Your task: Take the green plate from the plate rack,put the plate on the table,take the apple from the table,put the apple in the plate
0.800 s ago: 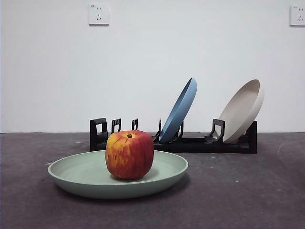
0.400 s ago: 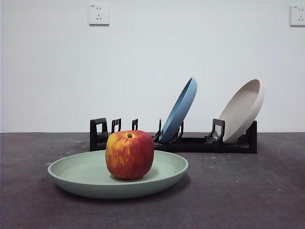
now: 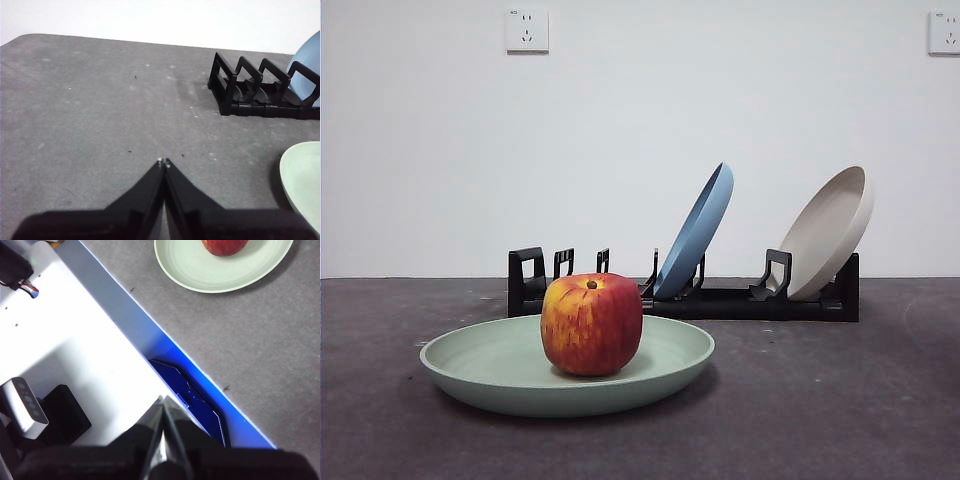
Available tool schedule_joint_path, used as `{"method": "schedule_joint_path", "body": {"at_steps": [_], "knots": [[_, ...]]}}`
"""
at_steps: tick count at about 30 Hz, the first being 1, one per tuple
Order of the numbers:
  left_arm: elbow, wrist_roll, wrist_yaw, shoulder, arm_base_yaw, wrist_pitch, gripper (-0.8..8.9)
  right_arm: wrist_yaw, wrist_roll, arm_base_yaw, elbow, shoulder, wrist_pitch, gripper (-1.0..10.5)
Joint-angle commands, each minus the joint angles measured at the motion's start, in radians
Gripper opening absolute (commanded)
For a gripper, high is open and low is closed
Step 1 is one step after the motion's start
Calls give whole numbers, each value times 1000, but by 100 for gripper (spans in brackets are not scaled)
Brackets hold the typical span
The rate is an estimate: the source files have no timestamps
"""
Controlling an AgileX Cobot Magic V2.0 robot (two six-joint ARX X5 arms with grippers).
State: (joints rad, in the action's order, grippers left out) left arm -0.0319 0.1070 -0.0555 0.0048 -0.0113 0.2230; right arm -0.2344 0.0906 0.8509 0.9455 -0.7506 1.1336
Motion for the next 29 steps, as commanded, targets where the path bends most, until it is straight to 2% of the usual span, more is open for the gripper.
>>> {"method": "schedule_joint_path", "body": {"at_steps": [1, 11, 14, 18, 22, 29], "knots": [[12, 9, 0, -3, -3, 2, -3, 1, 6, 1, -7, 1, -1, 1], [12, 9, 0, -3, -3, 2, -3, 6, 0, -2, -7, 1, -3, 1], [12, 9, 0, -3, -3, 2, -3, 3, -101, -49, -7, 23, -17, 1], [12, 9, 0, -3, -3, 2, -3, -12, -137, -179, -9, 77, -204, 1], [12, 9, 0, -3, -3, 2, -3, -82, -177, -372, -35, 144, -407, 1], [12, 9, 0, -3, -3, 2, -3, -82, -204, -650, -251, 274, -675, 1]]}}
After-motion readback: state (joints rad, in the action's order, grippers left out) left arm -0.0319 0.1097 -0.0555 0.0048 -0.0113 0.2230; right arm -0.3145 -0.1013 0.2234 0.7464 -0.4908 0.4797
